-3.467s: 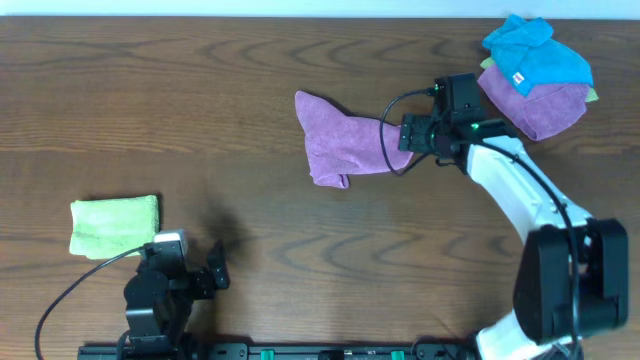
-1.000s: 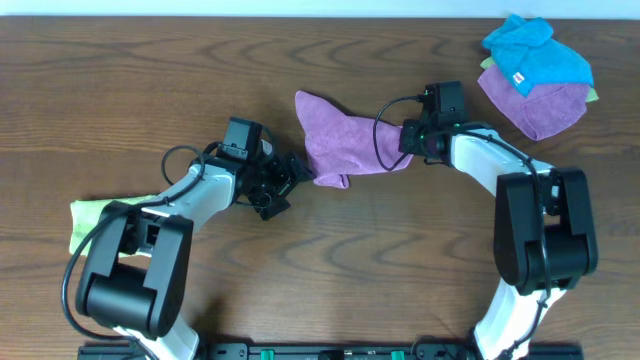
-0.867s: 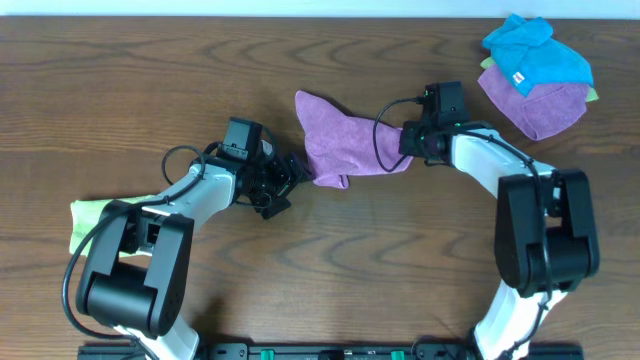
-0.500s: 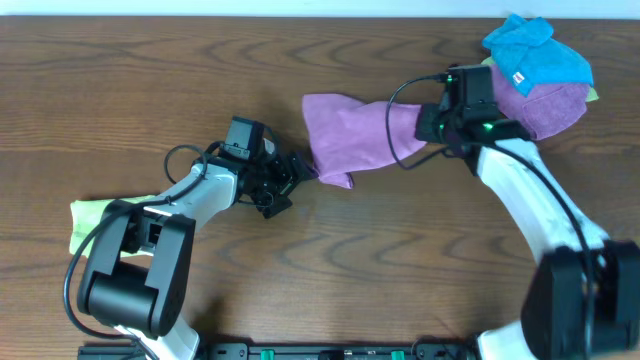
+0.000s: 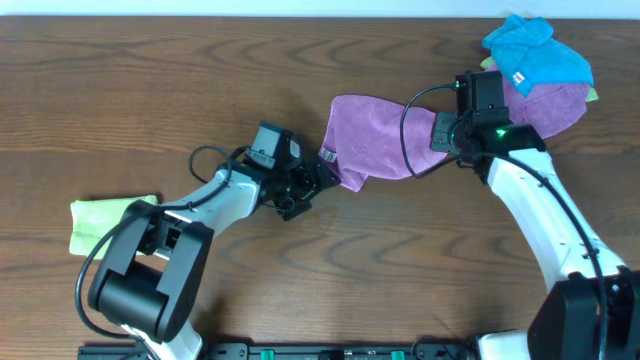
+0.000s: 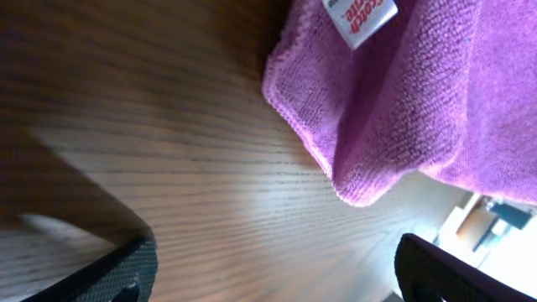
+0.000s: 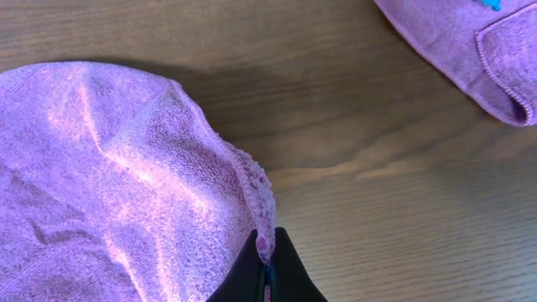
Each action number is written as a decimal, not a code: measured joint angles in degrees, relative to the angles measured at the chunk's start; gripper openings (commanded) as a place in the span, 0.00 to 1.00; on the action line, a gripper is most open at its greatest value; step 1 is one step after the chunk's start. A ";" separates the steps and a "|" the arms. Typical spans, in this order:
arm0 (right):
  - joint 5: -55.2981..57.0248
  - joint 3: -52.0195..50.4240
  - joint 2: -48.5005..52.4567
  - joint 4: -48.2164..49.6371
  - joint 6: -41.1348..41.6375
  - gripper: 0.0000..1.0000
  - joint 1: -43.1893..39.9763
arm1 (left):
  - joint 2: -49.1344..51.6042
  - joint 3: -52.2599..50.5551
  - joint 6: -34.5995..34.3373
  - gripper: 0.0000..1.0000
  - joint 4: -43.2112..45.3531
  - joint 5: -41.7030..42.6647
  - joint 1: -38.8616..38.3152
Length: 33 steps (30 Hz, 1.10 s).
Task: Fold the cloth
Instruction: 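Hold the cloth with both grippers and pull it taut apart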
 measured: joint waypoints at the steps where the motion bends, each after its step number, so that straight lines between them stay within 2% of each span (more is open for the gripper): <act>1: 0.24 0.00 0.00 -0.20 -0.04 0.01 0.00 | 0.00 0.00 -0.31 0.91 0.39 -0.92 -0.26; 11: 0.59 0.00 0.00 -2.51 -0.07 0.01 0.00 | 0.00 0.11 -1.84 0.90 7.21 -12.52 -0.48; 19: 0.26 0.00 0.00 -2.54 -0.07 0.01 0.00 | 0.00 0.11 -4.59 0.89 10.10 -17.77 -0.48; 27: 0.02 0.00 0.00 -2.54 -0.07 0.01 0.00 | 2.71 0.28 -7.82 0.85 15.37 -19.06 -0.55; 33: -0.13 0.00 0.00 -2.54 -0.07 0.01 0.00 | 5.11 1.09 -10.16 0.82 19.43 -16.72 -0.61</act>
